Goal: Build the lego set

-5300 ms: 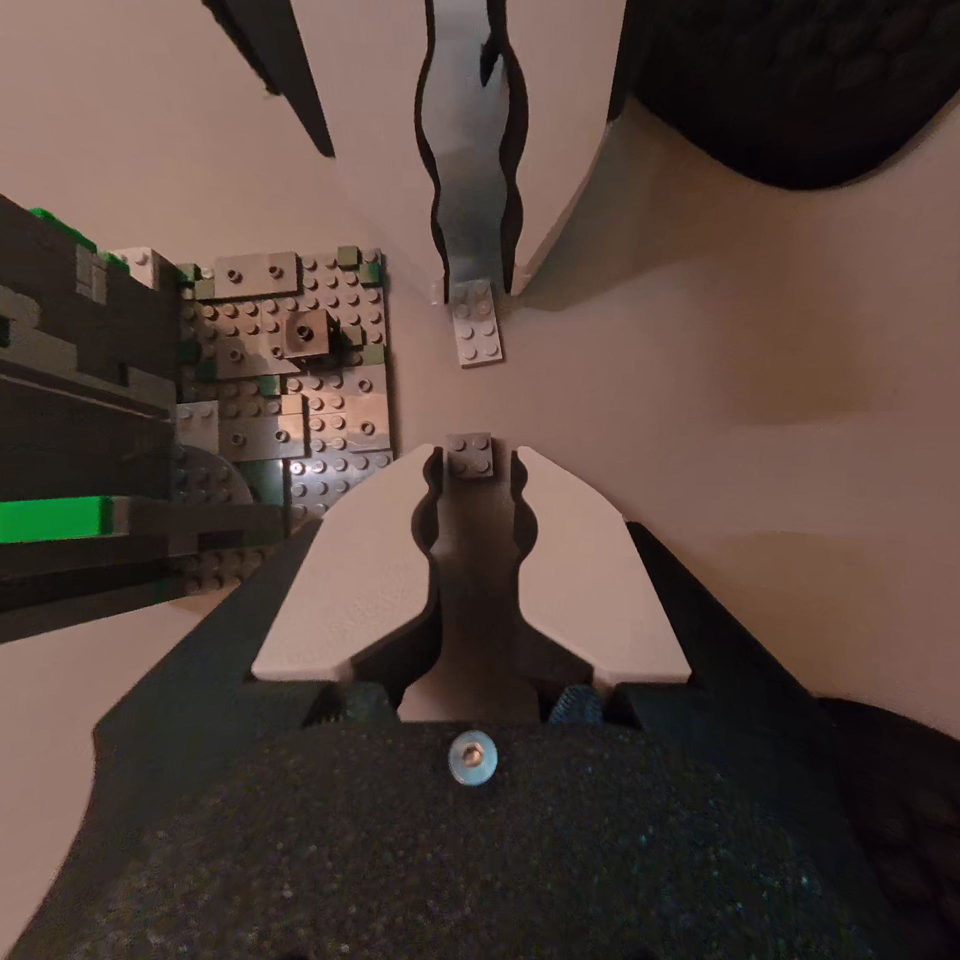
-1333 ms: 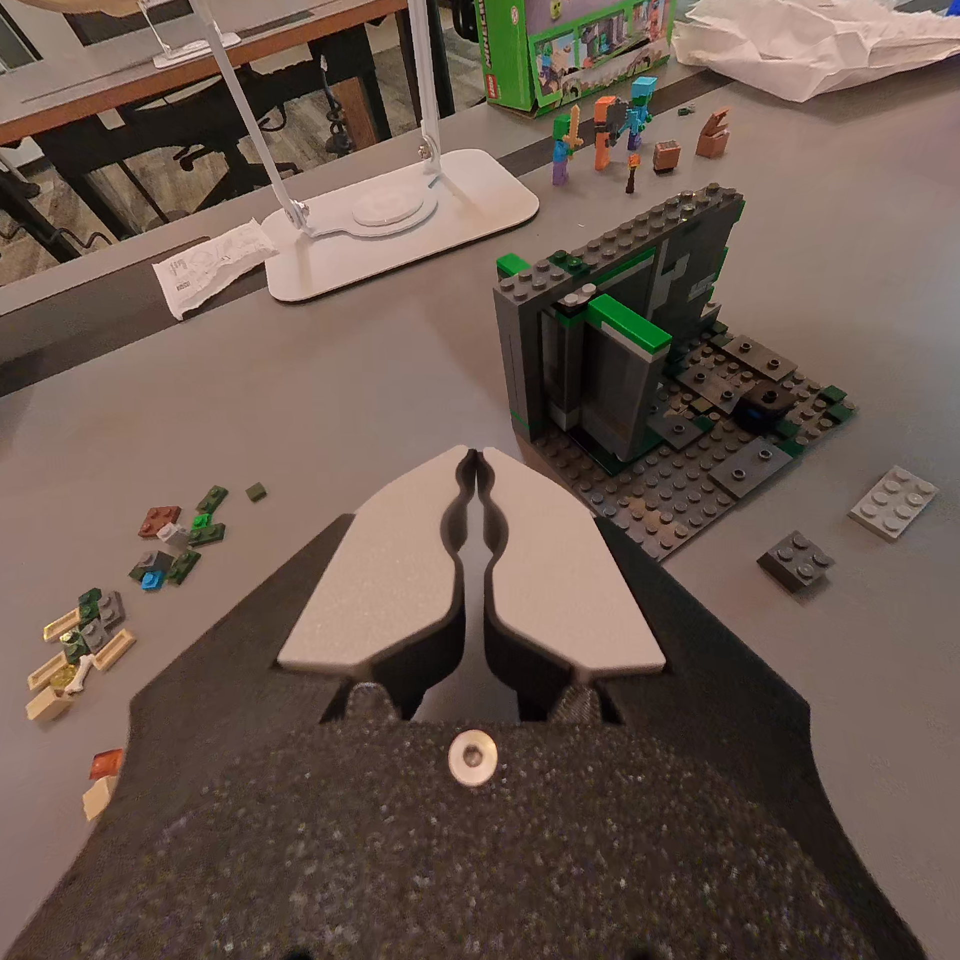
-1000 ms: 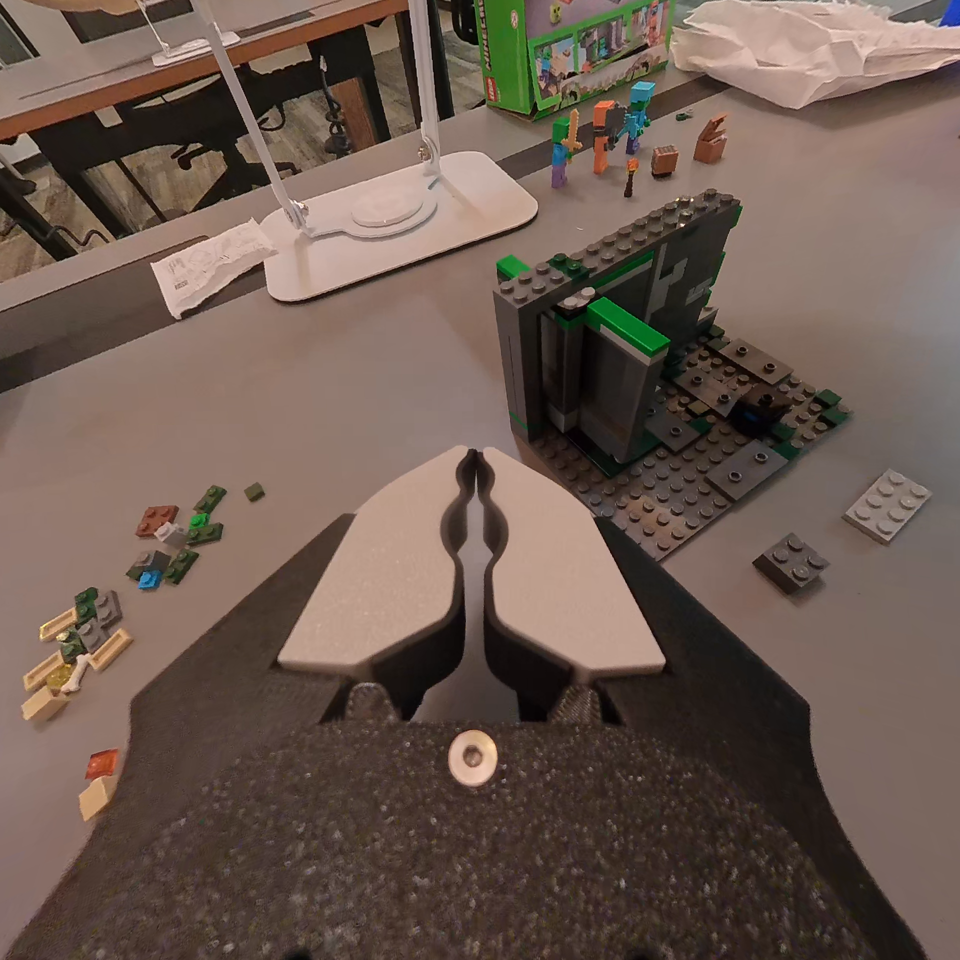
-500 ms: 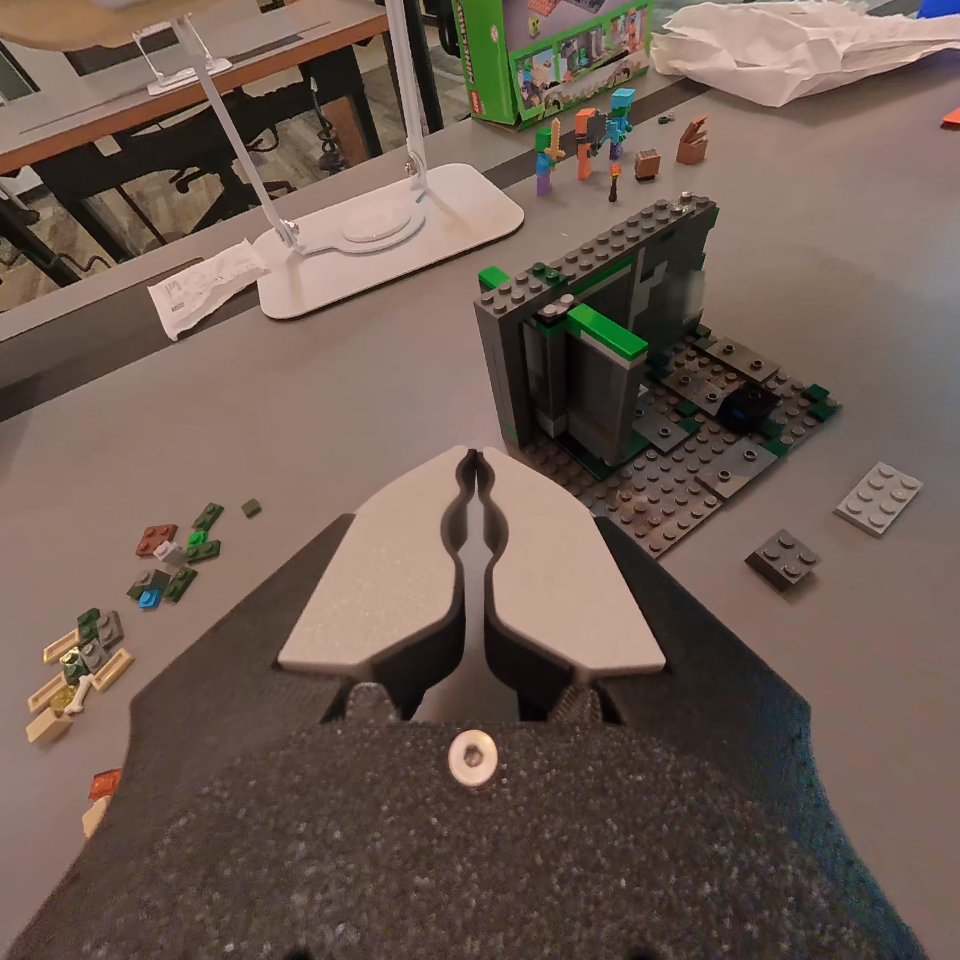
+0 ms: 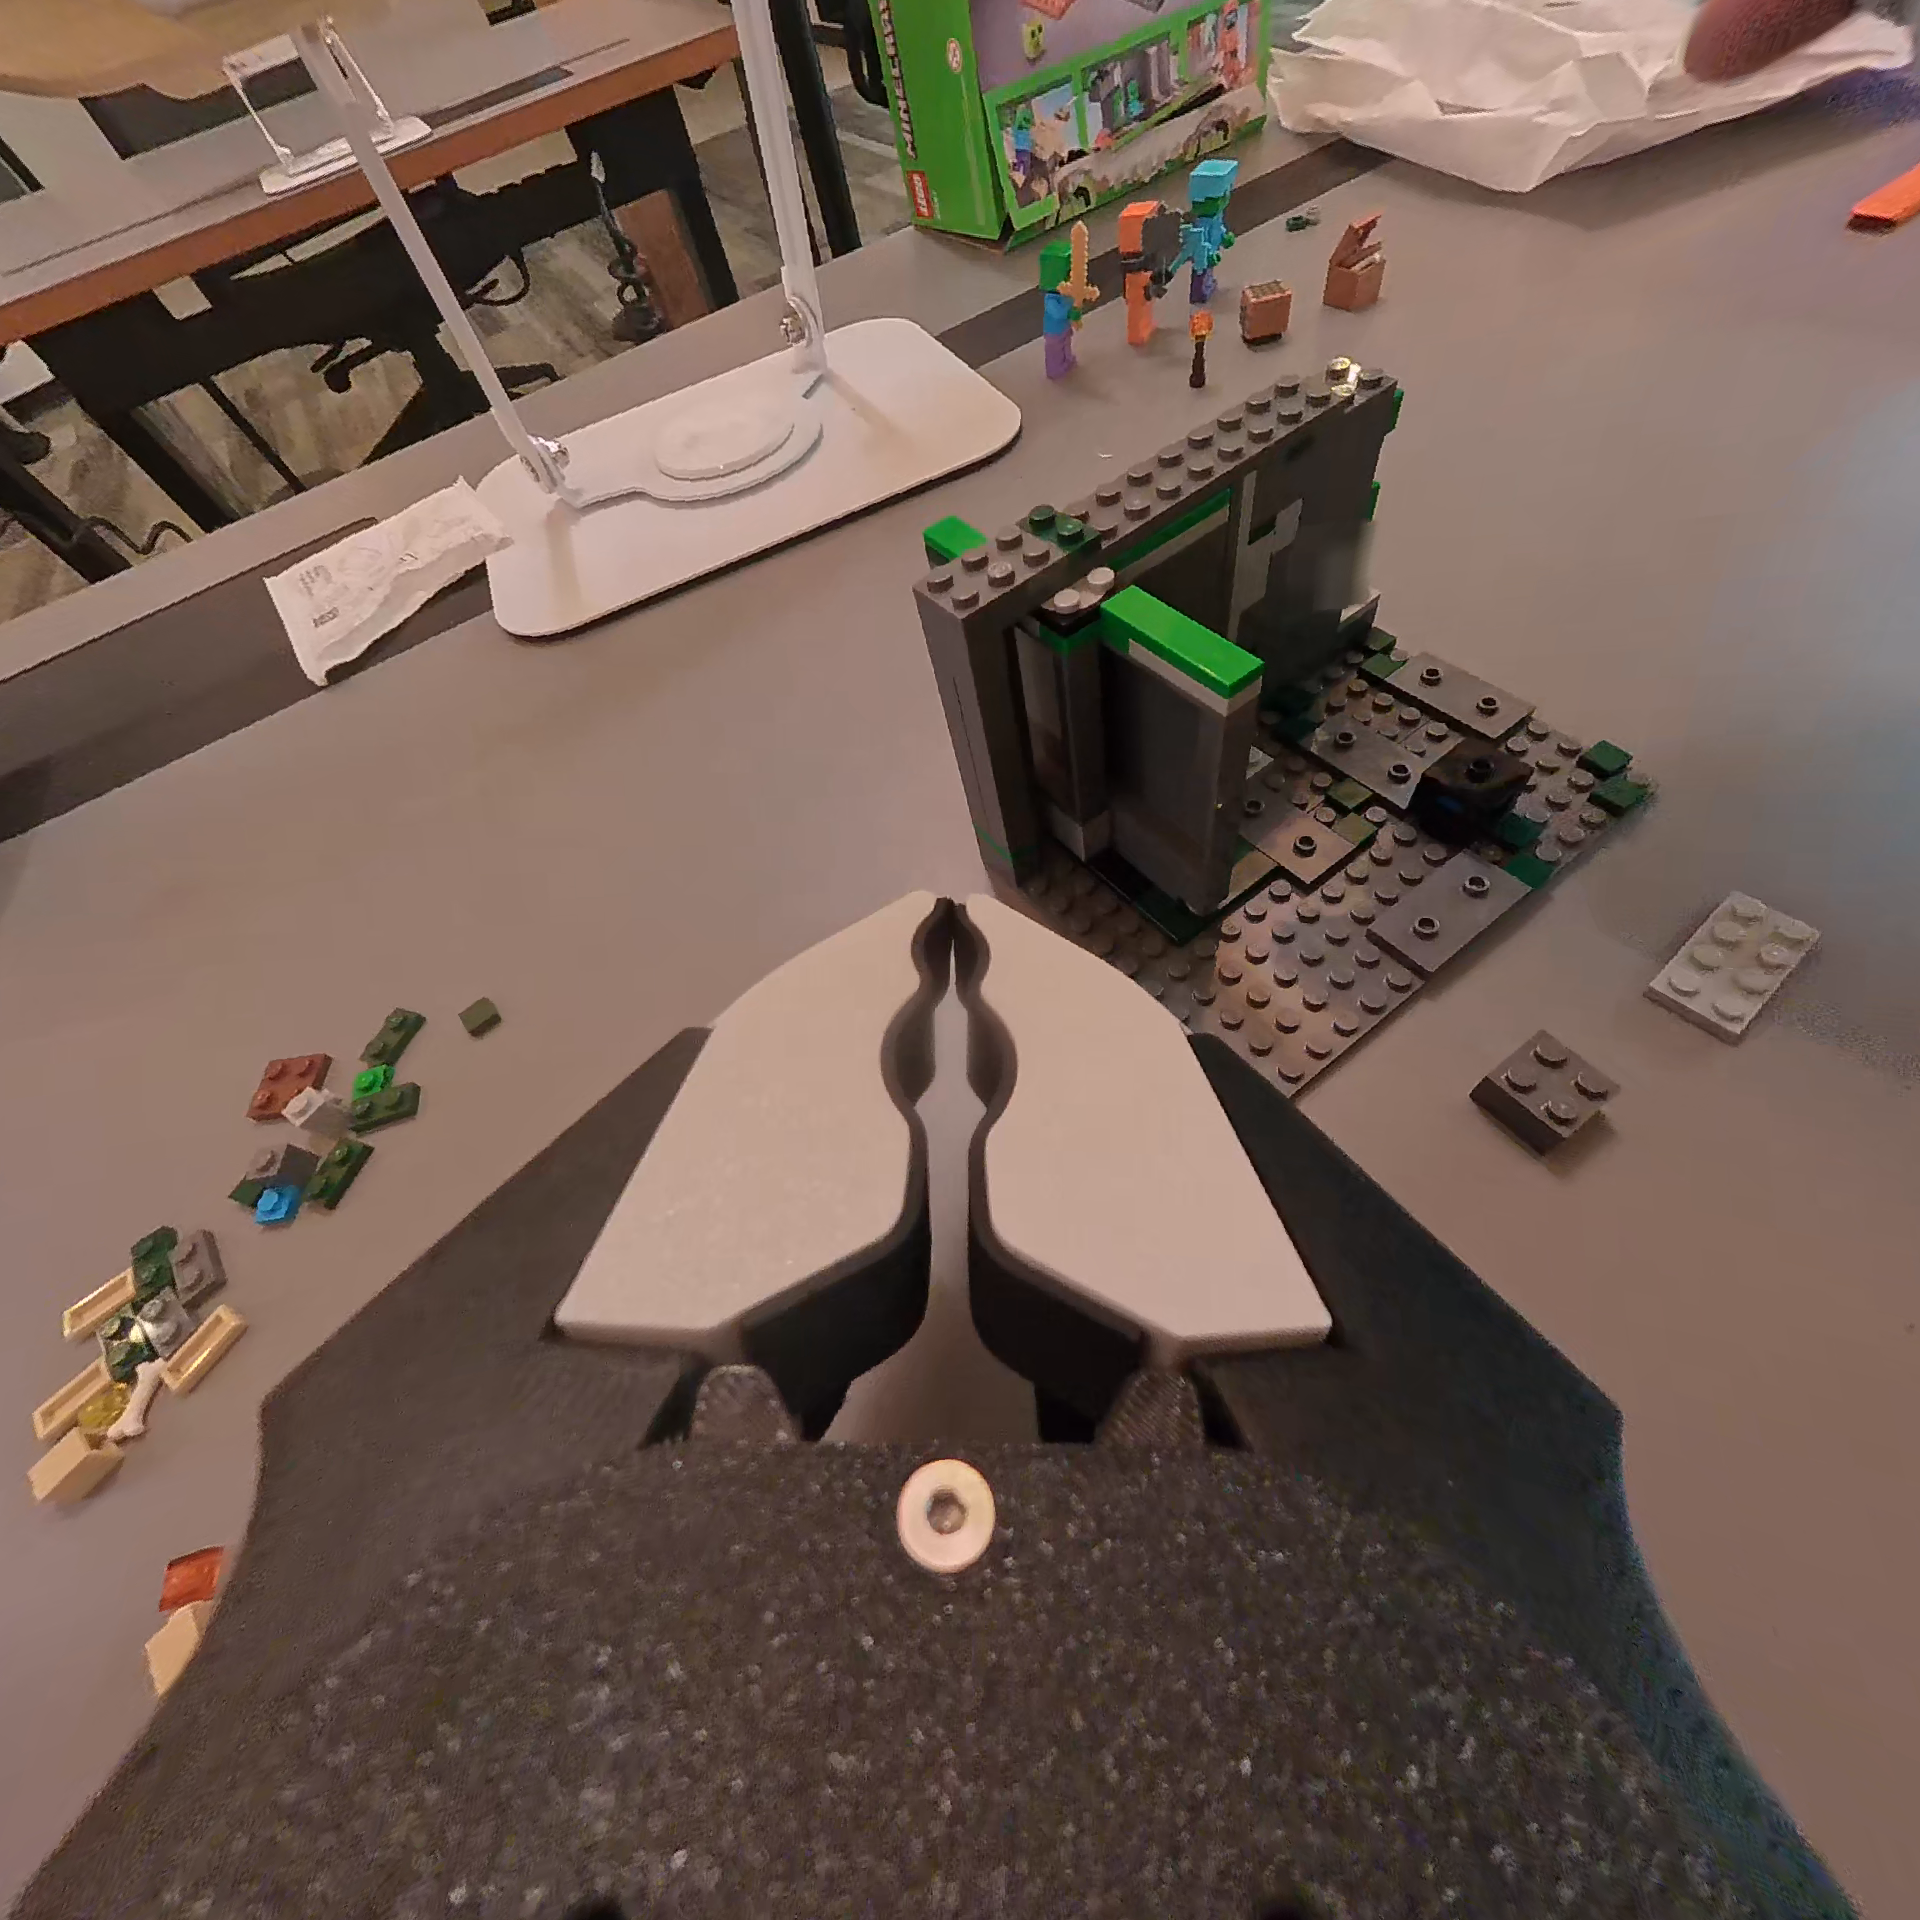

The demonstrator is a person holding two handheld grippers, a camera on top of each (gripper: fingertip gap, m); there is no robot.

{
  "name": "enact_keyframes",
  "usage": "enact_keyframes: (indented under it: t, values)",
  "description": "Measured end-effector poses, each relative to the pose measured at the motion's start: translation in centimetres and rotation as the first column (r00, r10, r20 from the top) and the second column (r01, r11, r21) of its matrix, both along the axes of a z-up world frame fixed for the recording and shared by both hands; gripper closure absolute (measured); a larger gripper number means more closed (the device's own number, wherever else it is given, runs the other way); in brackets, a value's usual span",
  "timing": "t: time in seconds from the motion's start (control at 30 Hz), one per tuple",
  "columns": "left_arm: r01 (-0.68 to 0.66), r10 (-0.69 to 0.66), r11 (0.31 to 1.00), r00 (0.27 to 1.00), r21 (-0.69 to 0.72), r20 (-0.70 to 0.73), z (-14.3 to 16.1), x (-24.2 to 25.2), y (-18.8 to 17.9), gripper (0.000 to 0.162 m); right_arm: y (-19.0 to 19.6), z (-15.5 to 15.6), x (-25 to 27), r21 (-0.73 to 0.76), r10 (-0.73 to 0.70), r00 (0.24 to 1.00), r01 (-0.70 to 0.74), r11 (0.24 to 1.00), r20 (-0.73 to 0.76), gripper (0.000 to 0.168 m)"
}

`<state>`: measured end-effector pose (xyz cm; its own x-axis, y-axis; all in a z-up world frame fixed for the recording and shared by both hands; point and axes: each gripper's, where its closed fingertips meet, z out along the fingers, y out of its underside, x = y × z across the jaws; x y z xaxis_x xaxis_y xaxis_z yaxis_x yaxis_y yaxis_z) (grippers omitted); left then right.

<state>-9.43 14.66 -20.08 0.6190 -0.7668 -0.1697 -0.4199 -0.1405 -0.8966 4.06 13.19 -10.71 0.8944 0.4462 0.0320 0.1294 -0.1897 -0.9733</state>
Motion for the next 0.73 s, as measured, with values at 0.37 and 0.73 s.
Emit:
enact_keyframes:
  t: [0.37,0.73]
  values:
    - [0.088,-0.088,0.996,0.996,-0.020,0.012,0.1,1.0,-1.3,0.153,-3.9,-4.6,-5.3,-0.084,0.298,0.954,-0.295,0.952,0.018,0.151]
    - [0.139,-0.139,0.990,0.990,-0.020,0.011,0.0,1.5,-1.8,0.153,-8.2,-10.8,-5.8,-0.350,0.598,0.766,-0.507,0.788,0.237,0.150]
